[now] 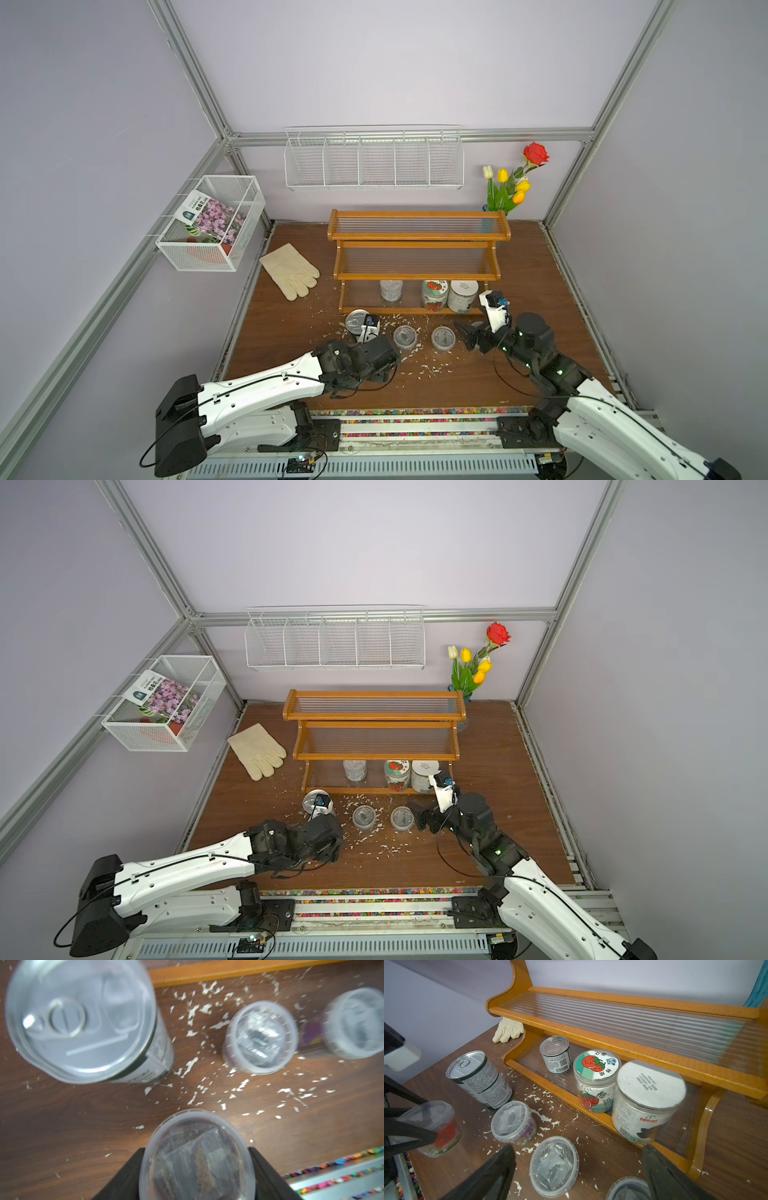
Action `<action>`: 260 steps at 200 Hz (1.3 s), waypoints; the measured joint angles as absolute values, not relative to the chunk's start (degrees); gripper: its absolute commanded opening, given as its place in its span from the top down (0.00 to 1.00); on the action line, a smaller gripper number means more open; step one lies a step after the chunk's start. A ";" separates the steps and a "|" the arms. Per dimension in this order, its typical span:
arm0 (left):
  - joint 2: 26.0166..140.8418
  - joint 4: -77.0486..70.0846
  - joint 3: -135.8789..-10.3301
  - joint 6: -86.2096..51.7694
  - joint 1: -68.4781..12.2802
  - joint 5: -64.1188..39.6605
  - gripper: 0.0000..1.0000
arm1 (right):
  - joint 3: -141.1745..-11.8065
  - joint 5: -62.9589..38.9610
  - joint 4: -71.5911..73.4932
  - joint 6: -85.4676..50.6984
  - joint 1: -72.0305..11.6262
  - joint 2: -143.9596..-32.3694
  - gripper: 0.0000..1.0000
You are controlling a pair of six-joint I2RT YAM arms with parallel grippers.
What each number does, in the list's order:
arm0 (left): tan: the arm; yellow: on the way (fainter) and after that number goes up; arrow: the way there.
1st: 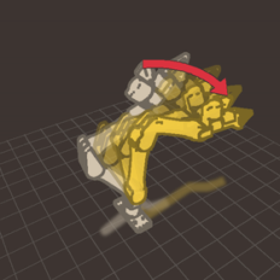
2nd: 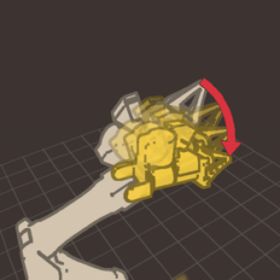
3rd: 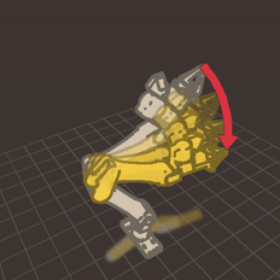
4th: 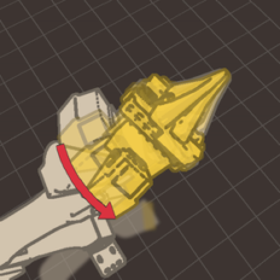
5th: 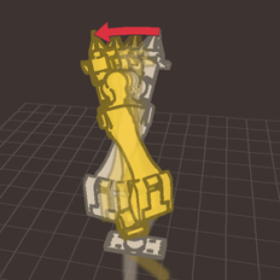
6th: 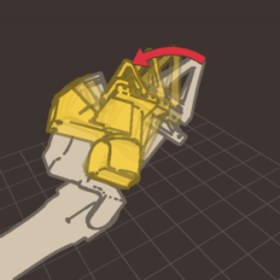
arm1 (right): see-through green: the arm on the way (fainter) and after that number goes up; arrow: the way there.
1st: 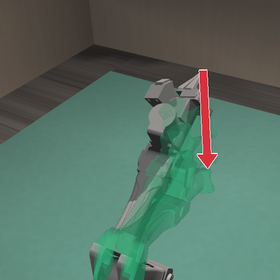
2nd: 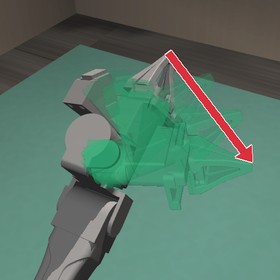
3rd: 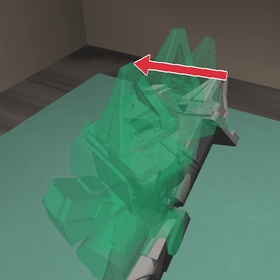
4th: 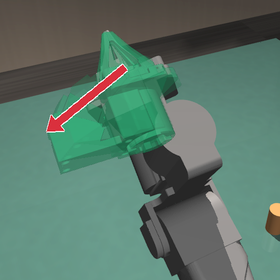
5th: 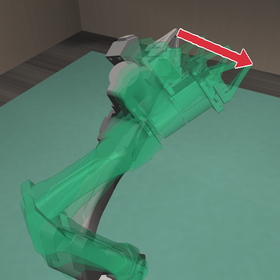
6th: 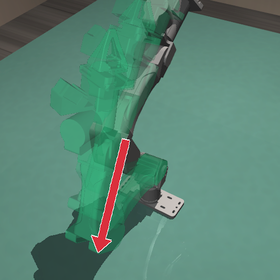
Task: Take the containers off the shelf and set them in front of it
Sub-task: Place the container at the center of the board.
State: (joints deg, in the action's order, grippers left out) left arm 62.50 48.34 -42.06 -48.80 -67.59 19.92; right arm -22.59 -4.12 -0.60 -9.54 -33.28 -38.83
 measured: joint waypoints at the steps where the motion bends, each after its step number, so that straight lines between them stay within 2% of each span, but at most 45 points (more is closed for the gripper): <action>1: 62.50 48.34 -41.98 -48.90 -67.59 19.94 0.37 | -22.59 -4.12 -0.60 -9.50 -33.28 -38.83 0.02; 110: 62.15 48.49 -35.81 -56.97 -68.47 22.90 0.29 | -22.59 -4.08 0.91 -8.56 -34.54 -39.42 0.02; 165: 62.15 49.12 -34.98 -58.04 -68.55 23.99 0.10 | -22.59 -4.10 0.93 -8.25 -34.54 -39.42 0.02; 213: 62.15 51.40 -36.14 -58.28 -68.55 26.11 0.06 | -22.59 -4.14 1.04 -8.29 -34.54 -39.44 0.02; 260: 61.12 56.40 -44.27 -57.69 -68.51 31.48 0.05 | -22.59 -5.15 4.19 -9.87 -36.49 -42.37 0.02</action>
